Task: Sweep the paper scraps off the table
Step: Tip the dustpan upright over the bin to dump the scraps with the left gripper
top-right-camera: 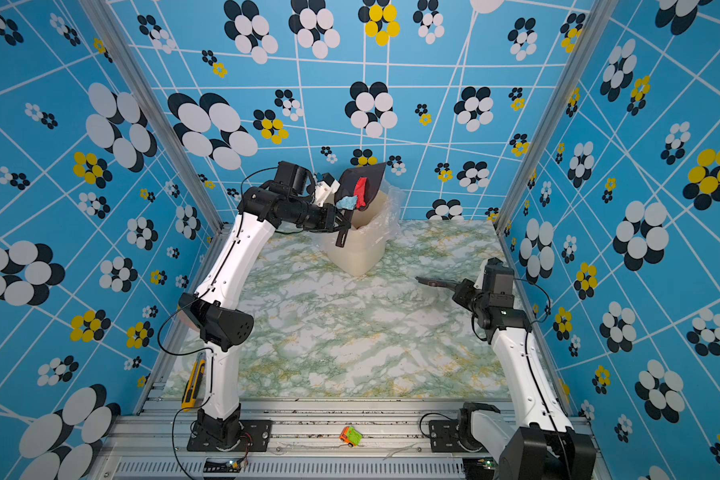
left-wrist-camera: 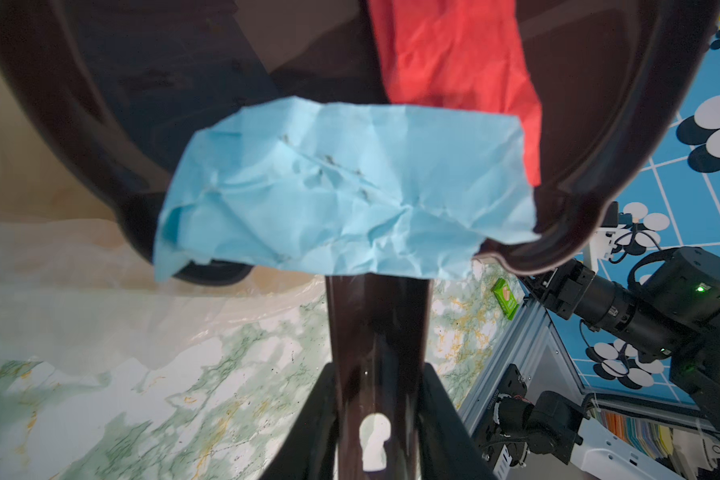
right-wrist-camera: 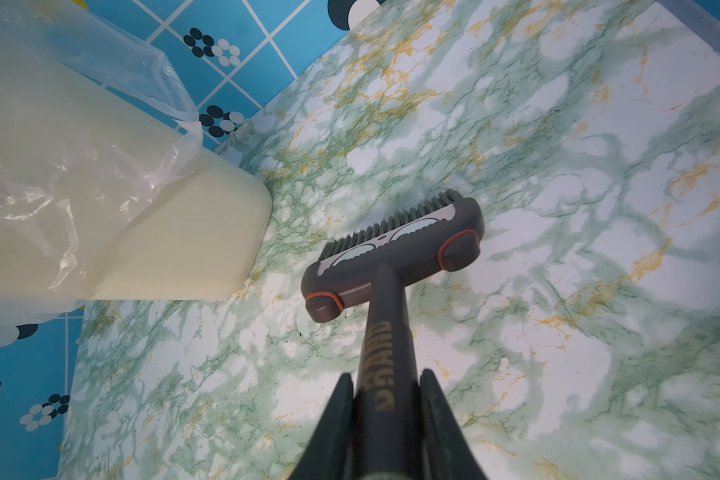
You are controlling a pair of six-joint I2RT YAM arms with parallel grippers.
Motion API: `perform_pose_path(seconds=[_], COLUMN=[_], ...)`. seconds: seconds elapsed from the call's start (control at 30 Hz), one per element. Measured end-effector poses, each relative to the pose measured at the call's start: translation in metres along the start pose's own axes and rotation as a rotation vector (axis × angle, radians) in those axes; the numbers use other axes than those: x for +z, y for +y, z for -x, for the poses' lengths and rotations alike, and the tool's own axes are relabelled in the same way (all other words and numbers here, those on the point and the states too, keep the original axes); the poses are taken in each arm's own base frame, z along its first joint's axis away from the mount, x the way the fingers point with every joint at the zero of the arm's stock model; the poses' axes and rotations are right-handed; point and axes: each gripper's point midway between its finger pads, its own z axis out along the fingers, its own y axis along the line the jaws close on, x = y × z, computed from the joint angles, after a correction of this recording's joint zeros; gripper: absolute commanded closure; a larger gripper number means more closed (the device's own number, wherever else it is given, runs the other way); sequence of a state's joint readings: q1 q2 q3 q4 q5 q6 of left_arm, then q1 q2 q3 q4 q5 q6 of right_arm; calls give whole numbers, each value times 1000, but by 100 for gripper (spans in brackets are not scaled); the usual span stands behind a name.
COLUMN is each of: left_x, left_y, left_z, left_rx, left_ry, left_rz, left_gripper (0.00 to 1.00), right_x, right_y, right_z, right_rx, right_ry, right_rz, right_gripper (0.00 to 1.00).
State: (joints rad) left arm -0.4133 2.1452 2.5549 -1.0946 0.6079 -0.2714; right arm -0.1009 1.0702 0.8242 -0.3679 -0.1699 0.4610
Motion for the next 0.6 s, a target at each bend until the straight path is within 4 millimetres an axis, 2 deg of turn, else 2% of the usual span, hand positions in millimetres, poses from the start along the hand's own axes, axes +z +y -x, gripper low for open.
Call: perform_pose_path(seconds=[0.3,0.6], left_x=[24,24], left_y=[-4,-22], left_z=[-3,11], left_rx=[-29,-27], left_ry=[32,-8], left_rz=[-75,-179], left_gripper=[100,100], right_x=[2,1], right_y=[-2,-2], right_z=[-3,-3], right_rx=[0,0], right_ry=[2,1], right_rz=[-1,-1], right_gripper=[100,100])
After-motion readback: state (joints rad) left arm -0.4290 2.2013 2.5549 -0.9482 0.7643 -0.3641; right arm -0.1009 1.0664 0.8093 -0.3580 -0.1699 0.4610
